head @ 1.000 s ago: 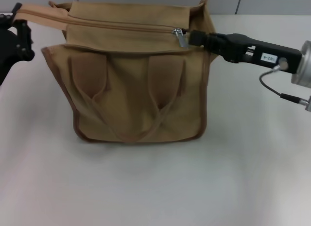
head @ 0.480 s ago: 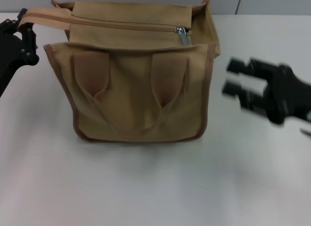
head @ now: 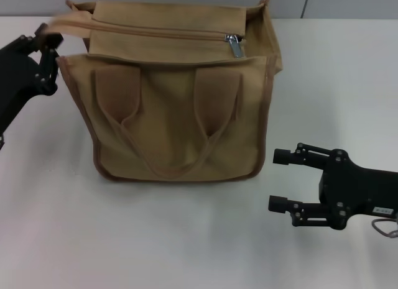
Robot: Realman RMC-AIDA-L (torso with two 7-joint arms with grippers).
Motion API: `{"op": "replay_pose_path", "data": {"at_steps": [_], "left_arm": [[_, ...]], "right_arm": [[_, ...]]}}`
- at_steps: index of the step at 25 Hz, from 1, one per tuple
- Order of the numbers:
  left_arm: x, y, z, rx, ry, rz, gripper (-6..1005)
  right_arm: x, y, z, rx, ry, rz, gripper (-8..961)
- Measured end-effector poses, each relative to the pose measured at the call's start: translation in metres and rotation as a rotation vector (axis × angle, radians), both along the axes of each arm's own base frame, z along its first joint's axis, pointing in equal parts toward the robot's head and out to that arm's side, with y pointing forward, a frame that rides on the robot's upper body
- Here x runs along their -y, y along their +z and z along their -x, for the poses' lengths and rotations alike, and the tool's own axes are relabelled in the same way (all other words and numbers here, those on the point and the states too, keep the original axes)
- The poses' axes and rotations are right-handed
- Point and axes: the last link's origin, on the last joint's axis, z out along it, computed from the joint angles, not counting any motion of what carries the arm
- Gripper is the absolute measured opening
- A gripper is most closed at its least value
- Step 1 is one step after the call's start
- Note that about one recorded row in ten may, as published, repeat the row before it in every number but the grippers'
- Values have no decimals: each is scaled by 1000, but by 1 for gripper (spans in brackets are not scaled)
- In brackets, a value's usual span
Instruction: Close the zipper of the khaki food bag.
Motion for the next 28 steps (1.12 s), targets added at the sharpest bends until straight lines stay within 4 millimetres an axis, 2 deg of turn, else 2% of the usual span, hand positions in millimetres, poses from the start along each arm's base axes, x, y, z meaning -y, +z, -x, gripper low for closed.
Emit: {"op": "replay_pose_path", "data": {"at_steps": [2, 3, 6, 7, 8, 11, 12, 13, 16, 17, 18, 21, 23, 24, 26, 27, 28], "left_arm": [[0, 3, 3, 17, 13, 45, 31], [2, 15, 12, 59, 44, 159, 71], [2, 15, 12, 59, 44, 159, 191], [15, 47, 20, 149, 66, 344, 231], [21, 56, 21, 172, 53, 380, 260], [27, 63, 21, 193, 38, 416, 346], [42, 70, 19, 213, -11, 505, 375], [45, 71, 18, 212, -22, 524, 404], [57, 69, 14, 200, -77, 600, 522], [68, 62, 9, 167, -137, 674, 562], [68, 62, 9, 167, -137, 674, 601], [79, 42, 4, 89, -197, 771, 712], [79, 42, 4, 89, -197, 771, 783], [83, 15, 0, 3, -241, 856, 819], [82, -7, -4, -76, -263, 911, 819], [82, -7, -4, -76, -263, 911, 819], [80, -17, -4, -114, -264, 931, 819]], "right_arm": [[-3, -4, 0, 26, 2, 7, 785], [-5, -5, 1, 33, 2, 7, 792], [-8, -7, 2, 46, 3, 4, 811], [-11, -10, 3, 58, 4, 2, 818], [-13, -11, 3, 64, 5, 3, 818], [-15, -12, 4, 74, 10, 7, 818], [-15, -13, 5, 79, 13, 12, 818], [-15, -14, 5, 83, 16, 17, 818], [-17, -17, 8, 91, 29, 31, 818], [-16, -20, 10, 97, 37, 44, 818], [-15, -22, 10, 104, 41, 51, 818], [-16, -28, 12, 124, 50, 64, 818], [-16, -30, 12, 131, 53, 68, 818], [-16, -32, 13, 136, 56, 73, 818], [-15, -34, 13, 144, 58, 82, 818], [-15, -36, 13, 145, 59, 88, 818], [-15, -37, 13, 147, 59, 92, 818]]}}
